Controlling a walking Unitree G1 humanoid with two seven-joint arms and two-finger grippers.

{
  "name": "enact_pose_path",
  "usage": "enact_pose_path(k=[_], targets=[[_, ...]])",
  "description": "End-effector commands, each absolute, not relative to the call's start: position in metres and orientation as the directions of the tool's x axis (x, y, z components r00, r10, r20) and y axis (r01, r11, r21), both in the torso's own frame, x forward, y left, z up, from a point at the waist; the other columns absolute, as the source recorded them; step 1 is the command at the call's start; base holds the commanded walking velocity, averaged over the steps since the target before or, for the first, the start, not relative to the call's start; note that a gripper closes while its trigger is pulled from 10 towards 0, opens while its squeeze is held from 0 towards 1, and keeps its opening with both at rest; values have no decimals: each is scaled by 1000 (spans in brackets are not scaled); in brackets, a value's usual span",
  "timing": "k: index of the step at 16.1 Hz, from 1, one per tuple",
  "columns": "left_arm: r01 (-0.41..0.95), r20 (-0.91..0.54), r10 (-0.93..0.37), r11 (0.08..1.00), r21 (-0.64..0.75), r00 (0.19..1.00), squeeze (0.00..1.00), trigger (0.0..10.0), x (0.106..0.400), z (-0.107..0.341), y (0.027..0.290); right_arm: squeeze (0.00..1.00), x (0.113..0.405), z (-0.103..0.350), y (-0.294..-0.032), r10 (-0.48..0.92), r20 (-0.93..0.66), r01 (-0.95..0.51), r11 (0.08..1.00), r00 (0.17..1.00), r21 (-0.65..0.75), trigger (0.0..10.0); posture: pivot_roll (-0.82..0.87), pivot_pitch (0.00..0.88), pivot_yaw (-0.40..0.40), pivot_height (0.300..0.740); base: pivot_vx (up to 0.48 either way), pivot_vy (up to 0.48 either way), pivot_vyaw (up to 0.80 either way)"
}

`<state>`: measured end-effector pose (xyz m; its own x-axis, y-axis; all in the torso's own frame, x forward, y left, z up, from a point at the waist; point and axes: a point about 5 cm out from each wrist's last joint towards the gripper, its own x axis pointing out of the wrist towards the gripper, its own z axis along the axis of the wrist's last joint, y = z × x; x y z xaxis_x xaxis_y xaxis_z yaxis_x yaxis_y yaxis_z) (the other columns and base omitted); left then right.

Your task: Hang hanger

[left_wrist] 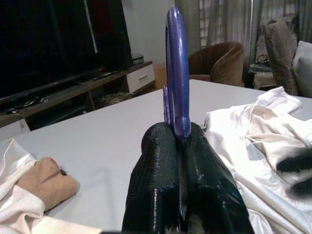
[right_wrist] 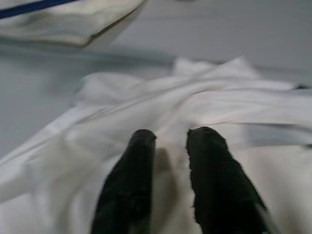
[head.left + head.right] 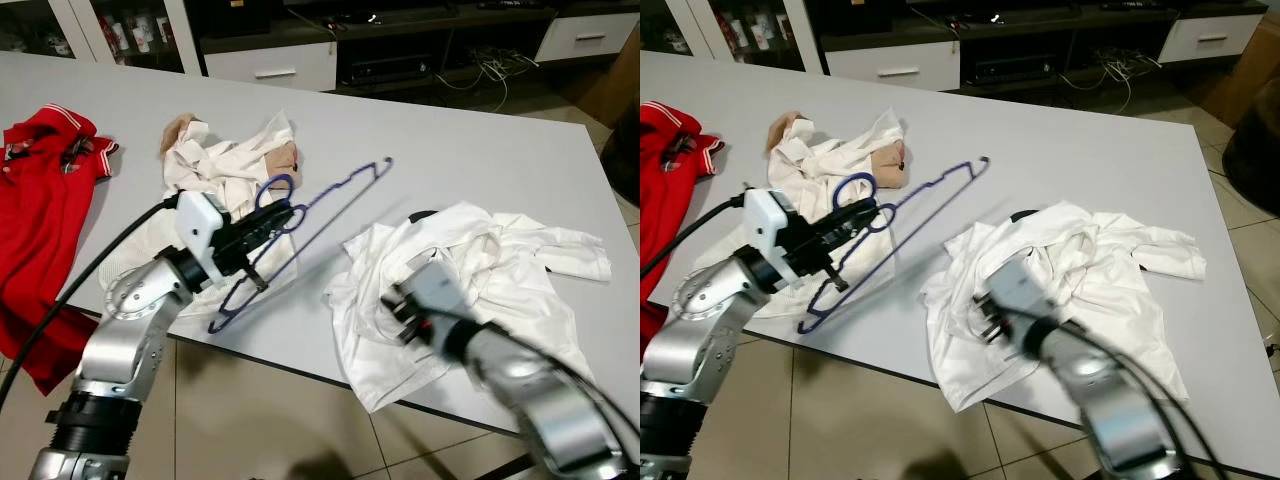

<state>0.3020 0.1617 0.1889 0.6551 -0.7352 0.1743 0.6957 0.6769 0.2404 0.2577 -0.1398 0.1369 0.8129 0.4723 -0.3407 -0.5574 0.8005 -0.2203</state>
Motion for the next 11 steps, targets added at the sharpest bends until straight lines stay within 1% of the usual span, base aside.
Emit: enact_pose_path(k=[1, 2, 3, 5, 6, 8, 10, 11], targets=[[691, 181, -731, 682, 240, 658, 0, 10000, 300, 192, 164, 1000, 256, 143, -140, 489, -320, -562, 802, 812, -201, 10000, -7, 125, 58, 740, 0, 0, 0], [691, 183, -730, 683, 238, 659, 0, 10000, 300, 192, 164, 1000, 252, 148, -138, 518, -297, -578, 798, 802, -170, 10000, -7, 127, 58, 740, 0, 0, 0], [693, 185, -731, 681, 237, 656, 0, 10000, 299, 193, 164, 1000, 247, 152, -130, 565, -279, -613, 780, 777, -129, 10000, -8, 131, 61, 740, 0, 0, 0], [698, 183, -737, 676, 238, 651, 0, 10000, 299, 194, 163, 996, 241, 153, -121, 614, -266, -651, 755, 743, -78, 10000, -7, 136, 62, 740, 0, 0, 0], [699, 182, -739, 674, 239, 649, 0, 10000, 299, 194, 163, 0, 240, 153, -119, 623, -262, -656, 753, 737, -54, 10000, -7, 136, 62, 740, 0, 0, 0], [702, 181, -742, 670, 241, 646, 0, 10000, 298, 195, 163, 0, 239, 152, -117, 631, -264, -660, 750, 729, -30, 10000, -5, 139, 63, 740, 0, 0, 0], [700, 179, -742, 669, 250, 646, 0, 10000, 298, 199, 165, 0, 234, 145, -106, 671, -288, -698, 716, 683, 14, 10000, 5, 143, 68, 740, 0, 0, 0], [699, 179, -742, 669, 252, 646, 0, 10000, 298, 200, 166, 0, 234, 143, -105, 671, -303, -701, 713, 677, 12, 10000, 5, 143, 68, 740, 0, 0, 0]])
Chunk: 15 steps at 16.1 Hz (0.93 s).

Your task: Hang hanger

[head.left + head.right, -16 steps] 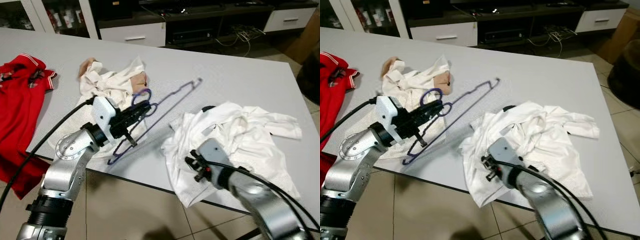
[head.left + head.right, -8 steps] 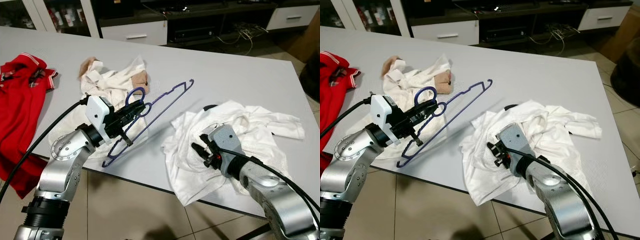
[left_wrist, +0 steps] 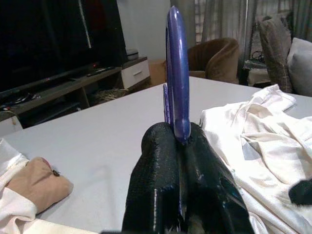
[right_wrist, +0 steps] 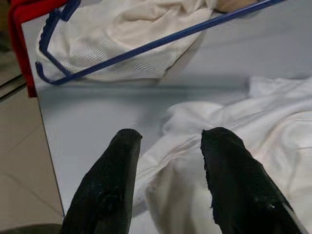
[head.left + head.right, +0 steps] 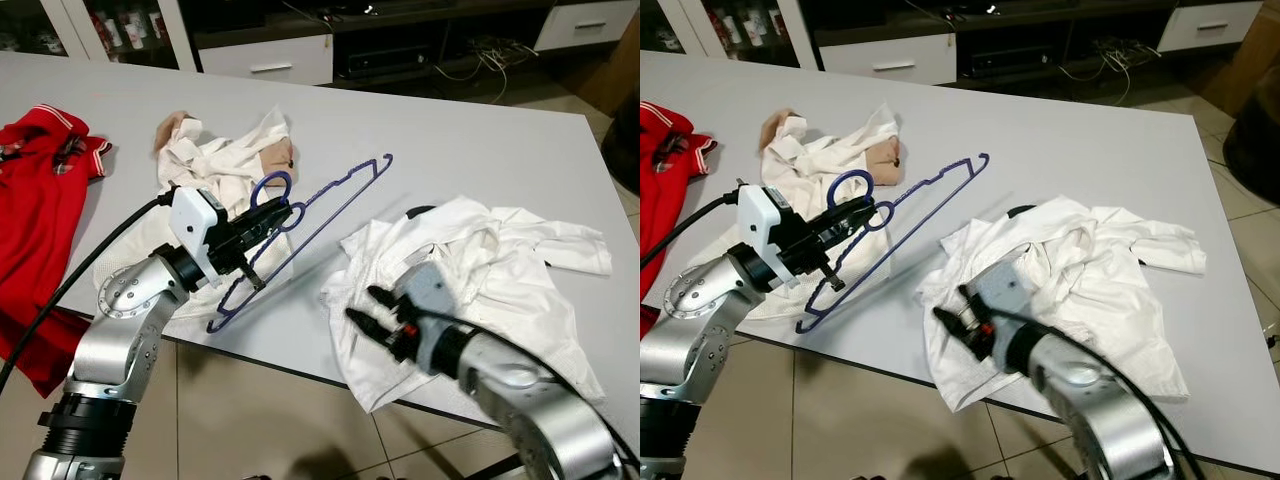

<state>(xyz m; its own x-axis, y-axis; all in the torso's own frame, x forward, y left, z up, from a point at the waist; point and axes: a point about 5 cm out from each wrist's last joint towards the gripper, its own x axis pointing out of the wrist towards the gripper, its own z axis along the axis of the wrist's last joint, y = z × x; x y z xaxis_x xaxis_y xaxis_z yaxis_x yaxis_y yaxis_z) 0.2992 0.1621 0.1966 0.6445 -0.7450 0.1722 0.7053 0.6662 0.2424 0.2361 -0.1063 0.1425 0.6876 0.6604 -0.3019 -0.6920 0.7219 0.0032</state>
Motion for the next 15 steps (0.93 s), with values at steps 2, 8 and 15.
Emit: enact_pose_path(k=[2, 8, 15], targets=[[698, 177, -742, 669, 256, 647, 0, 10000, 297, 202, 167, 0, 233, 138, -103, 666, -334, -705, 709, 667, 7, 10000, 18, 145, 72, 740, 0, 0, 0], [698, 173, -742, 669, 256, 648, 0, 10000, 296, 203, 167, 0, 223, 125, -98, 702, -418, -749, 659, 576, 74, 10000, 25, 146, 74, 740, 0, 0, 0], [698, 180, -742, 669, 256, 645, 0, 10000, 298, 202, 164, 0, 243, 113, -131, 542, -477, -602, 798, 692, 32, 0, 17, 143, 73, 740, 0, 0, 0]])
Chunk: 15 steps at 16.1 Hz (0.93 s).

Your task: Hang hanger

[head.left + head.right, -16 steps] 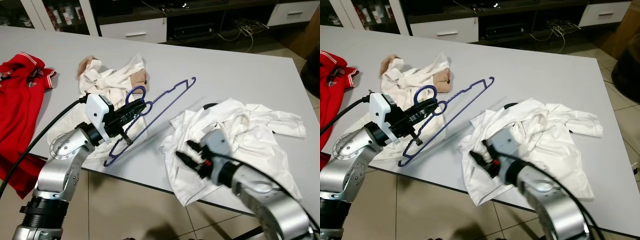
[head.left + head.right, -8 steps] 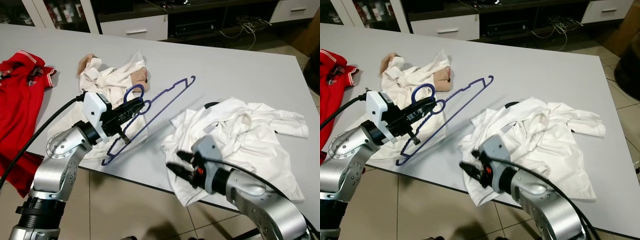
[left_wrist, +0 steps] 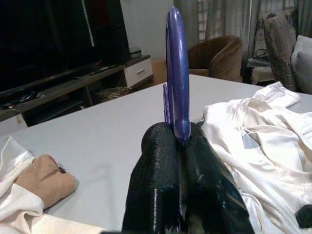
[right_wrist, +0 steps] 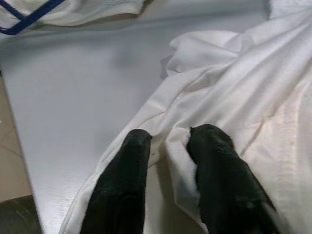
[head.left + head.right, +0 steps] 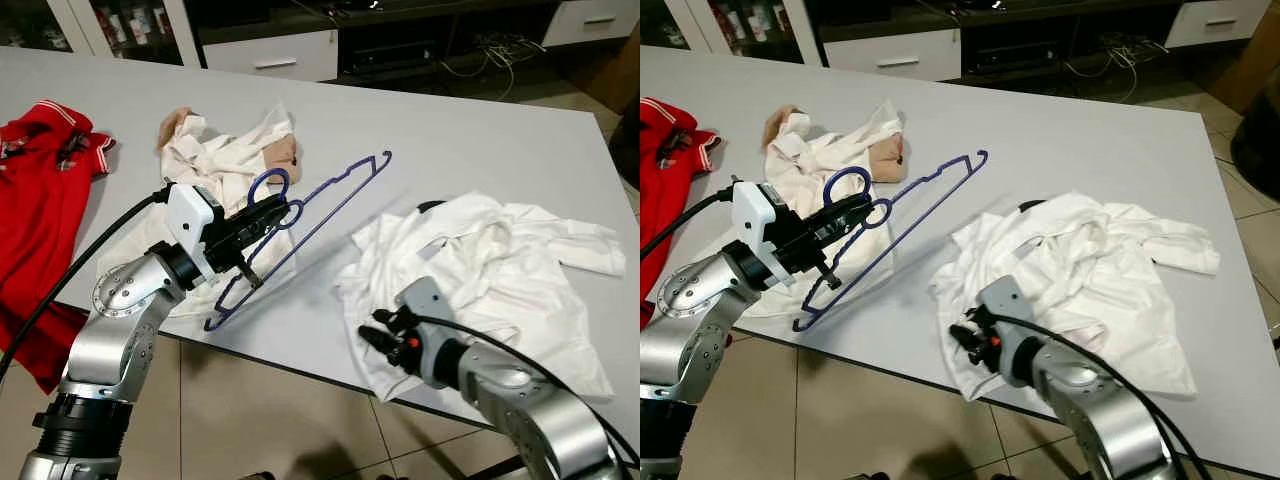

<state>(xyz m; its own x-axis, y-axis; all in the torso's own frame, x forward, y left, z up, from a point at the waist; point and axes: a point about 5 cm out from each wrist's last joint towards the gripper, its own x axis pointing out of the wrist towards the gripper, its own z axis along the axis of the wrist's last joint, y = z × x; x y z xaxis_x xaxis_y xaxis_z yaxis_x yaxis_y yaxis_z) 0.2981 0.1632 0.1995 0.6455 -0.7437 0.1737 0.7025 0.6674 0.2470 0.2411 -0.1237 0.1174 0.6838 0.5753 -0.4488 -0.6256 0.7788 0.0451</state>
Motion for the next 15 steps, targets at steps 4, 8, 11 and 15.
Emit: enact_pose_path(k=[4, 8, 11, 15], targets=[[699, 182, -744, 668, 257, 643, 0, 10000, 299, 203, 163, 0, 248, 112, -149, 492, -489, -568, 823, 721, -11, 0, 11, 143, 75, 740, 0, 0, 0], [700, 185, -744, 667, 255, 642, 0, 10000, 299, 203, 162, 0, 249, 148, -136, 613, -324, -627, 776, 721, 71, 2824, 9, 145, 77, 740, 0, 0, 0], [699, 182, -744, 667, 258, 643, 0, 10000, 299, 201, 164, 0, 261, 176, -136, 594, -178, -580, 804, 784, 130, 10000, 5, 150, 84, 740, 0, 0, 0], [697, 179, -745, 665, 268, 643, 0, 10000, 303, 203, 165, 0, 278, 154, -126, 486, -274, -498, 867, 830, 28, 10000, 9, 141, 92, 740, 0, 0, 0]])
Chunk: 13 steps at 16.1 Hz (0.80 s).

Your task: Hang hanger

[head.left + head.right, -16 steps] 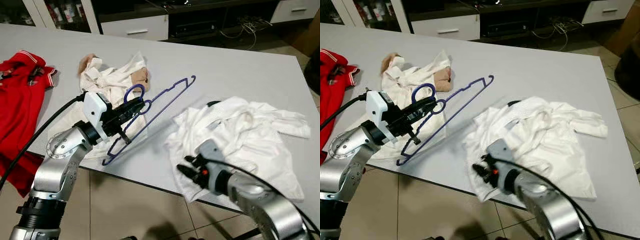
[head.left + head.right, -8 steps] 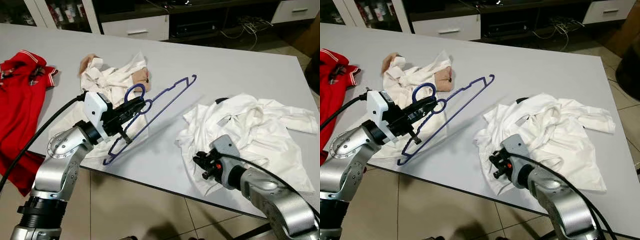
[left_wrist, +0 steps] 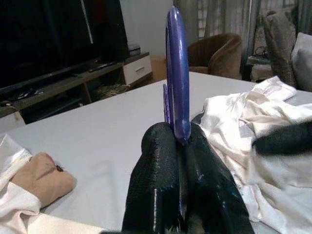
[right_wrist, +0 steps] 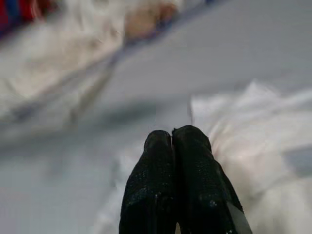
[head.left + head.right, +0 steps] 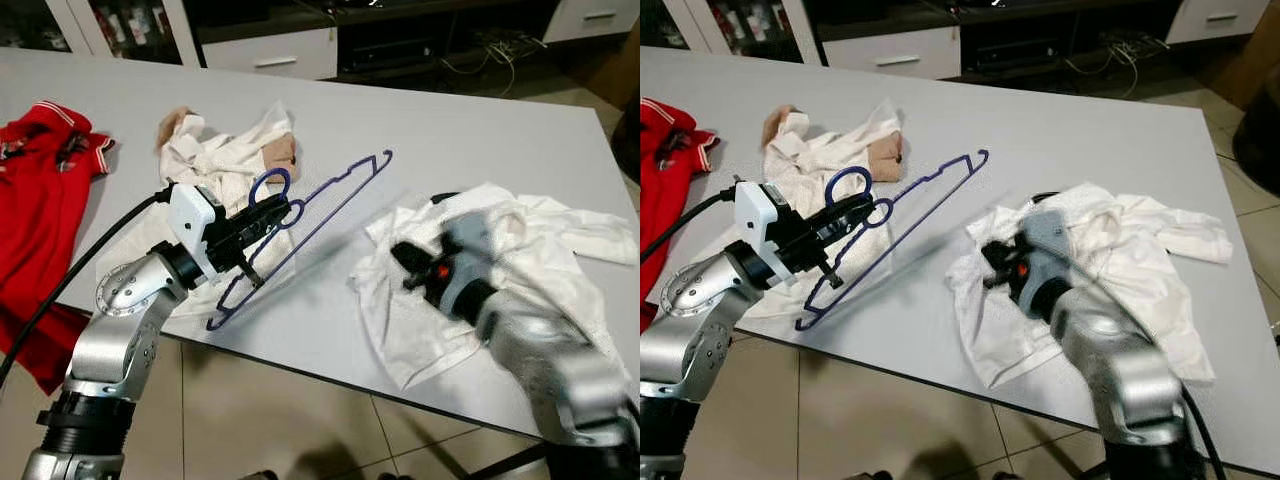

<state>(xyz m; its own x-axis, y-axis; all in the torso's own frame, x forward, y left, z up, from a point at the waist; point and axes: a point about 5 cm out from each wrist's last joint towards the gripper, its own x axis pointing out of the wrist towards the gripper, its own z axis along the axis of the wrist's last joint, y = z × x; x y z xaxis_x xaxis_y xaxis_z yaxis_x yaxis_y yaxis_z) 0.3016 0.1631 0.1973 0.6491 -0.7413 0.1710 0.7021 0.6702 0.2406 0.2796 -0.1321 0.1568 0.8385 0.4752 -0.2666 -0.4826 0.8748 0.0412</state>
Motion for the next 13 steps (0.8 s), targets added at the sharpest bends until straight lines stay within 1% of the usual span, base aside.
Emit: enact_pose_path(k=[1, 2, 3, 5, 6, 7, 9, 10, 12, 13], targets=[[695, 179, -744, 666, 271, 643, 0, 10000, 303, 203, 165, 0, 278, 150, -121, 496, -286, -512, 859, 820, 19, 10000, 11, 138, 93, 740, 0, 0, 0], [694, 180, -744, 667, 273, 644, 0, 10000, 304, 204, 165, 0, 279, 148, -115, 502, -300, -525, 851, 811, 4, 10000, 14, 137, 92, 740, 0, 0, 0], [690, 180, -741, 670, 276, 647, 0, 10000, 304, 204, 166, 0, 286, 134, -98, 484, -382, -580, 792, 788, -193, 10000, 15, 134, 93, 740, 0, 0, 0], [688, 180, -740, 671, 277, 648, 0, 10000, 305, 204, 166, 0, 291, 131, -82, 513, -405, -629, 741, 757, -237, 10000, 19, 135, 90, 740, 0, 0, 0], [687, 182, -739, 671, 277, 648, 0, 10000, 305, 204, 165, 0, 297, 125, -77, 492, -436, -638, 706, 753, -306, 10000, 22, 134, 88, 740, 0, 0, 0], [687, 183, -739, 672, 277, 649, 0, 10000, 305, 204, 165, 0, 299, 121, -76, 481, -455, -643, 692, 750, -328, 10000, 24, 134, 87, 740, 0, 0, 0], [686, 183, -737, 673, 277, 650, 0, 10000, 304, 204, 166, 0, 297, 116, -74, 498, -481, -675, 661, 721, -328, 9686, 25, 134, 86, 740, 0, 0, 0], [684, 184, -736, 674, 277, 651, 0, 10000, 304, 204, 166, 0, 291, 114, -74, 525, -493, -703, 641, 694, -307, 9176, 27, 135, 82, 740, 0, 0, 0], [681, 185, -733, 678, 276, 655, 0, 10000, 303, 203, 167, 0, 273, 115, -78, 613, -490, -768, 602, 620, -219, 9059, 29, 135, 80, 740, 0, 0, 0], [681, 184, -732, 679, 276, 655, 0, 10000, 303, 203, 167, 0, 271, 115, -80, 620, -489, -773, 598, 613, -212, 9059, 29, 135, 80, 740, 0, 0, 0]])
